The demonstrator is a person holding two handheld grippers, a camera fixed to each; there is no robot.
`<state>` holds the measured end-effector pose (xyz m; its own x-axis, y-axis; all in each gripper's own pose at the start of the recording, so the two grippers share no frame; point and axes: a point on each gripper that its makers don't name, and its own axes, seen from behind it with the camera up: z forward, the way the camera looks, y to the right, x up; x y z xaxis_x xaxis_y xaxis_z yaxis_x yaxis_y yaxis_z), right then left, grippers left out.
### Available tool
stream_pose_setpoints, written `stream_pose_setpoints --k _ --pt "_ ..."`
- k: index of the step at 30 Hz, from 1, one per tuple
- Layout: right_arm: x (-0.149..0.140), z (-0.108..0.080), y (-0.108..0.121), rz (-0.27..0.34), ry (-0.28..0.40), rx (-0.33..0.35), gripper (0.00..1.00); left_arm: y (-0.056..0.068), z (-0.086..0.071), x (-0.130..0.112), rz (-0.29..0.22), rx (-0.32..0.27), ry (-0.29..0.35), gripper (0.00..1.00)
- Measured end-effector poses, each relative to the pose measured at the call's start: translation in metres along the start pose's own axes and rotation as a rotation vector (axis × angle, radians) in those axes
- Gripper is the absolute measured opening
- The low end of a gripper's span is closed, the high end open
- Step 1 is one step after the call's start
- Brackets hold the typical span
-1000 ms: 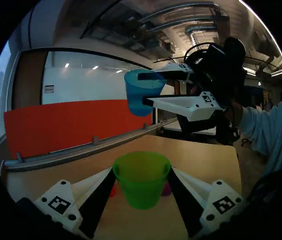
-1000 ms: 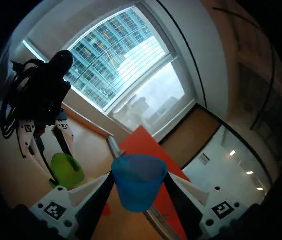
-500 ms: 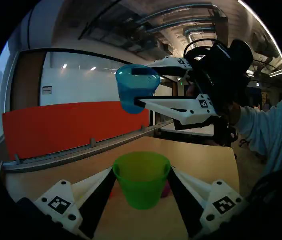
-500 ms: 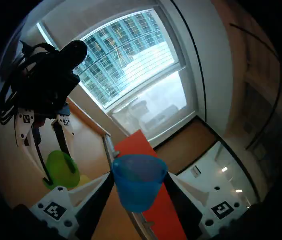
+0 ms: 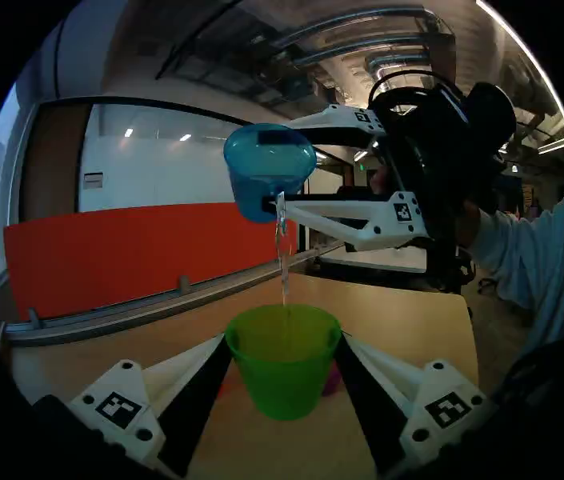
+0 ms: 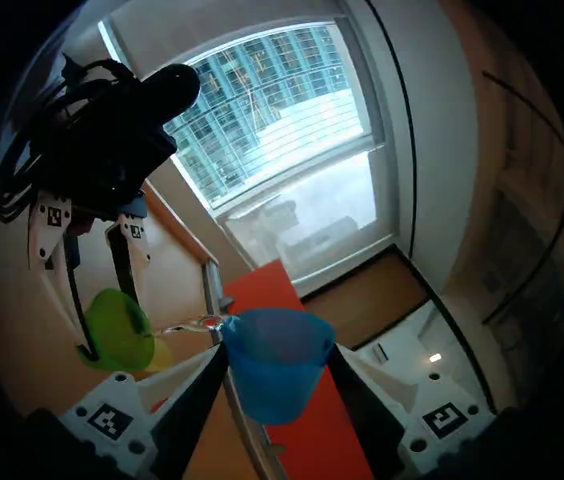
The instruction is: Pour water
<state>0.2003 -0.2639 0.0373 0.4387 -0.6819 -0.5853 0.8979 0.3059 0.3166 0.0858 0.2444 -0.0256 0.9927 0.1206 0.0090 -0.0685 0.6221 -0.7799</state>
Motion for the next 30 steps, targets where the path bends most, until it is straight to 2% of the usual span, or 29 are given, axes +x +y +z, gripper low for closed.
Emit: stream_pose_setpoints --k 30 --pt "0.004 0.005 0.014 -0.145 0.002 -0.031 0.9 0.006 0.002 0.004 0.003 -0.012 0.004 0.87"
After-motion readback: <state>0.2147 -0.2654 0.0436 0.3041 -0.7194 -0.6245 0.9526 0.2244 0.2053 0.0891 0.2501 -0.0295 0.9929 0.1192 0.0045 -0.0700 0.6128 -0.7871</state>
